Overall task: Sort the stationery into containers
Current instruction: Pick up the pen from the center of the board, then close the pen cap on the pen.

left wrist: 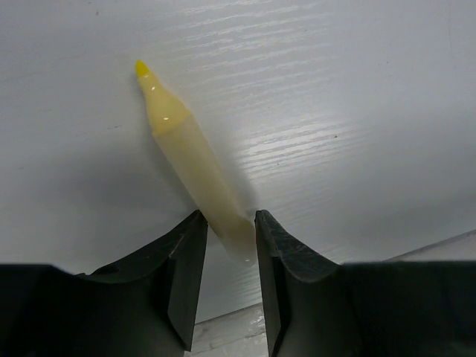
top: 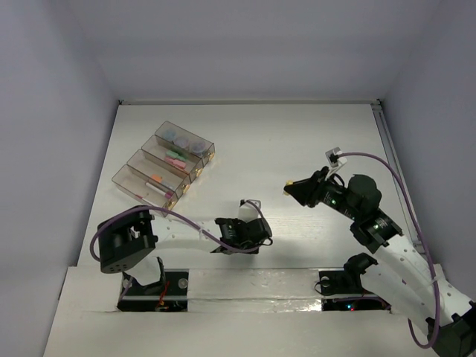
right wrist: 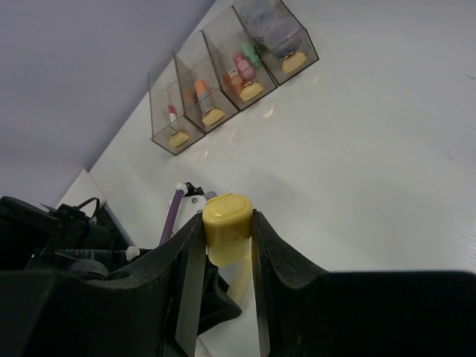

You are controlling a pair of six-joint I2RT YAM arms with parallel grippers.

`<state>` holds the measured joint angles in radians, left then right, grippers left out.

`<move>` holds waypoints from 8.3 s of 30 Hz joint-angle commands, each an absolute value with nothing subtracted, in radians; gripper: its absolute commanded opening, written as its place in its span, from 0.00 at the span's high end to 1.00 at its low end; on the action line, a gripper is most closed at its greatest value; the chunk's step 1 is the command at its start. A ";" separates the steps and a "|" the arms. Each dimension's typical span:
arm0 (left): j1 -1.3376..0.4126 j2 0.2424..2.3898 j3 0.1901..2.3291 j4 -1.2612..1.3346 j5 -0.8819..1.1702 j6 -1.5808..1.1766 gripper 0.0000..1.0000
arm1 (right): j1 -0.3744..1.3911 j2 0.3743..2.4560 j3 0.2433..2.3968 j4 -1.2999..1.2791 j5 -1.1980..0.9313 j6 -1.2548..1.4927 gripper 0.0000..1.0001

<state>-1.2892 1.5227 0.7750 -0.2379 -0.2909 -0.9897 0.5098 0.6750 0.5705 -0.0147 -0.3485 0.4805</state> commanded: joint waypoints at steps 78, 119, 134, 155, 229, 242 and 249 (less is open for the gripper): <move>-0.940 0.838 0.301 1.083 0.215 -0.834 1.00 | 0.503 1.195 0.761 0.861 -0.709 0.986 1.00; -0.891 0.885 0.256 1.196 0.293 -0.937 1.00 | 0.494 1.180 0.790 0.773 -0.811 0.946 1.00; -0.891 0.931 0.238 1.264 0.314 -0.966 1.00 | 0.494 1.177 0.781 0.799 -0.781 0.963 1.00; -0.873 0.962 0.259 1.267 0.341 -0.976 1.00 | 0.494 1.157 0.781 0.781 -0.784 0.963 1.00; -0.854 0.868 0.305 1.095 0.233 -0.801 1.00 | 0.637 1.051 0.801 0.170 -0.713 0.741 1.00; -0.845 0.838 0.298 1.089 0.209 -0.759 1.00 | 0.637 1.078 0.822 0.104 -0.833 0.686 1.00; -0.779 0.830 0.321 1.098 0.210 -0.736 1.00 | 0.670 1.057 0.744 0.117 -0.813 0.687 1.00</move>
<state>-0.8467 0.8646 0.2668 0.9398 0.3359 -0.7620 0.6113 1.0718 0.8089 0.2043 -0.6945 0.7021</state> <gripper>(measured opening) 0.225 0.337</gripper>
